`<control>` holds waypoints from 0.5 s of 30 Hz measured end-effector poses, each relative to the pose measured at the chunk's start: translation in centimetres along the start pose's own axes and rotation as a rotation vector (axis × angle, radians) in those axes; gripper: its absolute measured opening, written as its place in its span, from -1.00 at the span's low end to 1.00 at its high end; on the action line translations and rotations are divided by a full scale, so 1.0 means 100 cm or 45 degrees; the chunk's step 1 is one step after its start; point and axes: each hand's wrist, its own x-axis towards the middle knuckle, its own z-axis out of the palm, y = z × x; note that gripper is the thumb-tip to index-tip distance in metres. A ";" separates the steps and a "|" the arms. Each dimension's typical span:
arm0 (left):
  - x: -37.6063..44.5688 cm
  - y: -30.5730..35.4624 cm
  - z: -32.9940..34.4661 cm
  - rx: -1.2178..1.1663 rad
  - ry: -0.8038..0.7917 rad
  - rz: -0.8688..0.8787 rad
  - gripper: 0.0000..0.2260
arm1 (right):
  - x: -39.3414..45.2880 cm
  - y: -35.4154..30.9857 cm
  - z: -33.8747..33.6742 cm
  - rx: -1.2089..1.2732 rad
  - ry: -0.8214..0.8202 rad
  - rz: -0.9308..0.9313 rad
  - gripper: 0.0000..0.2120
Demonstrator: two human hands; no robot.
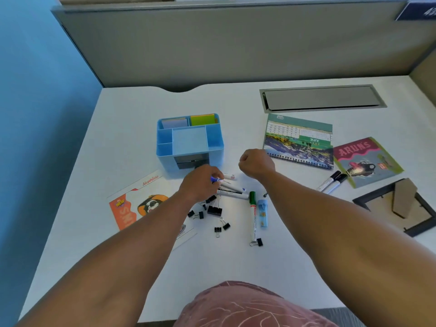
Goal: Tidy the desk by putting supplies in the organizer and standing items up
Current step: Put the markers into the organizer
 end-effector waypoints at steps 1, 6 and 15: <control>-0.003 -0.002 0.005 0.027 0.015 -0.036 -0.85 | -0.003 0.004 0.003 -0.046 -0.049 0.010 -0.79; -0.014 -0.005 0.023 0.201 0.078 -0.274 -0.69 | -0.018 0.020 0.018 -0.284 -0.265 0.002 -0.81; -0.018 -0.006 0.032 0.218 0.044 -0.370 -0.68 | -0.033 0.033 0.028 -0.279 -0.290 0.039 -0.88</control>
